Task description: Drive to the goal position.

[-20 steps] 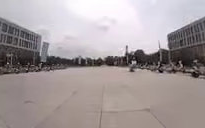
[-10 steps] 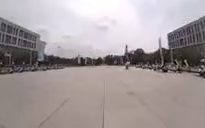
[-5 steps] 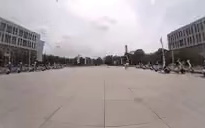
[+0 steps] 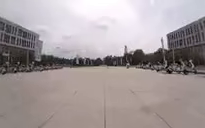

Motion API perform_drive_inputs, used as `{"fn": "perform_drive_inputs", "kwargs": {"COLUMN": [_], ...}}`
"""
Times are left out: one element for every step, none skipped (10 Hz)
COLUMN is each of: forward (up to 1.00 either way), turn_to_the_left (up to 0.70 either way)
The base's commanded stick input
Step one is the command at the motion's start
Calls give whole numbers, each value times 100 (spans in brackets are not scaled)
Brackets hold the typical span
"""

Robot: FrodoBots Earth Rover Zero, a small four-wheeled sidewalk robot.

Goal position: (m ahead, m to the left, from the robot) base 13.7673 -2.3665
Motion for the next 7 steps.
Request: {"fn": "perform_drive_inputs", "kwargs": {"forward": [70, 70, 70, 70, 70, 70, 70], "turn_to_the_left": [1, 1, 1, 1, 1, 1, 1]}}
